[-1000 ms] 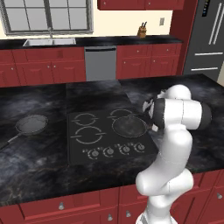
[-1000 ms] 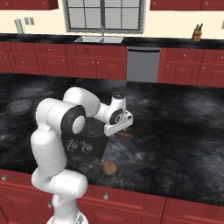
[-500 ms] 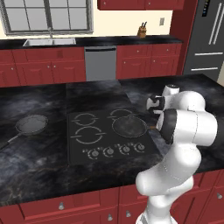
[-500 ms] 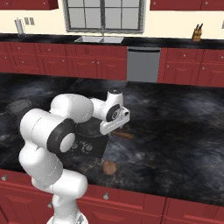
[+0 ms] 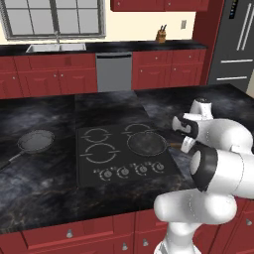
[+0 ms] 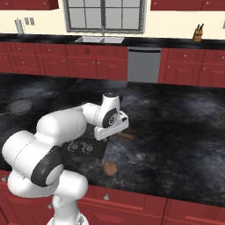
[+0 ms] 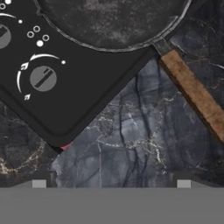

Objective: Place both pans onto different burners. Then place the potato and the chicken drumstick on different pans.

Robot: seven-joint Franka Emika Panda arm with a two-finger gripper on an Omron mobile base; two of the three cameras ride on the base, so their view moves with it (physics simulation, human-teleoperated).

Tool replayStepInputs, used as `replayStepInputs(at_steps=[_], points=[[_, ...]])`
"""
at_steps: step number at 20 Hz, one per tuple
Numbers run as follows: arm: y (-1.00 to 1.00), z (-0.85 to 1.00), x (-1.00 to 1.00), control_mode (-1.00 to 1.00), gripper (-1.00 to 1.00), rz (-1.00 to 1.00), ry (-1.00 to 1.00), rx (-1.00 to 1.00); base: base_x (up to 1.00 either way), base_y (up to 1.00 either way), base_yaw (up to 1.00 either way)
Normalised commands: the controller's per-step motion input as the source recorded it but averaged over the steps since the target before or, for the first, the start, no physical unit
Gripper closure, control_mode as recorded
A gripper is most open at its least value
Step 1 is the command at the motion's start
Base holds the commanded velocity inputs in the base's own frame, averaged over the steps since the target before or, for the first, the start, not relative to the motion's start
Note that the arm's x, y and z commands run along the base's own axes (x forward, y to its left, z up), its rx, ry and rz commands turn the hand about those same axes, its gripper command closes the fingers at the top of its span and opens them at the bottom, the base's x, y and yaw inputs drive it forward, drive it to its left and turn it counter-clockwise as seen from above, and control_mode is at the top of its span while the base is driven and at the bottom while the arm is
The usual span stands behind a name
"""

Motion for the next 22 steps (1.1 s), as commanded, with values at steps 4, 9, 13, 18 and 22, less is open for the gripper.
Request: replayStepInputs(at_steps=[4, 9, 13, 18, 22], points=[[0.11, 0.11, -0.39, -1.00, -1.00, -0.28, 0.00, 0.02, 0.00, 0.00, 0.00], [0.06, 0.01, -0.44, -1.00, -1.00, -0.14, 0.00, 0.01, 0.00, 0.00, 0.00], [0.00, 0.00, -0.51, -1.00, -1.00, -0.02, 0.00, 0.00, 0.00, 0.00, 0.00], [0.02, 0.00, -0.41, -1.00, -1.00, 0.00, 0.00, 0.00, 0.00, 0.00, 0.00], [0.09, -0.01, -0.44, -1.00, -1.00, 0.00, 0.00, 0.00, 0.00, 0.00, 0.00]])
